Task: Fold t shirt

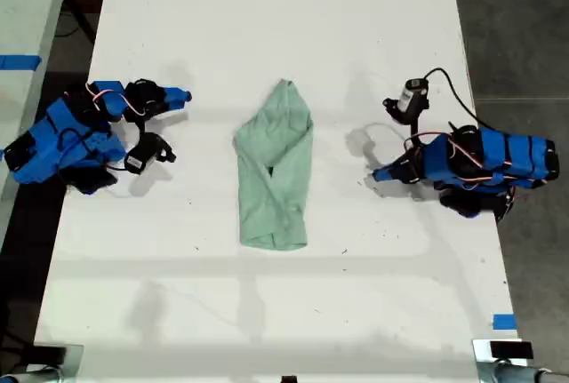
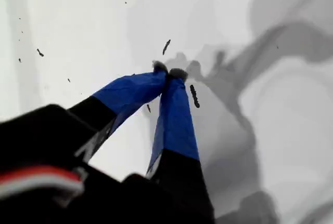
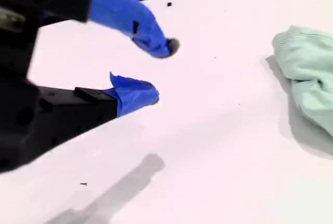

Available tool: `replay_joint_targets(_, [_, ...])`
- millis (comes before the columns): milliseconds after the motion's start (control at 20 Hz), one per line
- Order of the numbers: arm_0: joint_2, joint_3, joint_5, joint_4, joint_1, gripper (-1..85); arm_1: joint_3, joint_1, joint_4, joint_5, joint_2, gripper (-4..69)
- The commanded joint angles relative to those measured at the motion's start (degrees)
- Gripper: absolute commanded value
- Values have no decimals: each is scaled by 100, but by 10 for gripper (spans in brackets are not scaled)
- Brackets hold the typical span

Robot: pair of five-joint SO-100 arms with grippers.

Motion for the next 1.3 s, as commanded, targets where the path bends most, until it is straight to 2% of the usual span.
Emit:
replay_joint_targets(0, [62, 220, -1749, -9, 3261, 235, 325, -501, 18, 2092, 88, 25])
replay_joint_targets(50, [70, 229, -2285, 0, 4052, 184, 325, -1037, 0, 2452, 88, 28])
replay_joint_targets(150, [88, 229, -2347, -18, 3700, 178, 334, -1380, -123, 1556, 88, 19])
replay_joint_targets(200, [97, 229, -2118, -114, 3612, 37, 334, -1055, -18, 2083, 88, 17])
replay_joint_targets(250, [97, 229, -1564, -501, 3850, -3, 334, -809, -176, 1872, 97, 10])
replay_joint_targets(300, [105, 229, -1160, -1151, 4131, 1, 220, -888, -642, 1652, 105, 38])
replay_joint_targets(350, [105, 105, -1679, -1125, 4017, -2, -229, -870, -888, 1731, 97, 9])
replay_joint_targets(400, [97, -193, -2136, -694, 3665, -3, -940, -800, -721, 1986, -132, 12])
replay_joint_targets(450, [-264, -677, -2250, -290, 3366, -4, -1854, -686, -519, 2171, -1002, 11])
replay_joint_targets(500, [-1230, -1213, -2250, -308, 3287, -4, -2813, -703, -431, 2329, -2435, 11])
replay_joint_targets(550, [-2487, -1934, -2373, -325, 3401, -4, -3735, -765, -554, 2399, -3885, 10])
replay_joint_targets(650, [-4948, -3920, -2856, 272, 3894, -4, -5572, -835, -413, 2540, -6240, 11])
replay_joint_targets(800, [-7770, -6697, -2127, 589, 4403, -1, -7928, -861, 18, 2391, -8824, 28])
replay_joint_targets(850, [-8394, -7163, -1863, 536, 4544, 32, -8455, -967, -149, 2232, -9466, 150])
replay_joint_targets(900, [-8912, -7453, -1784, 510, 4667, 115, -8745, -1107, -554, 1995, -9976, 231])
replay_joint_targets(950, [-9343, -7638, -1767, 422, 4781, 159, -9097, -1239, -782, 1854, -10503, 254])
replay_joint_targets(1050, [-9940, -7787, -1494, -176, 5045, 174, -9896, -1415, -738, 1907, -11531, 260])
replay_joint_targets(1250, [-10898, -8253, -1406, -773, 5440, 178, -10521, -1644, -598, 2162, -12507, 272])
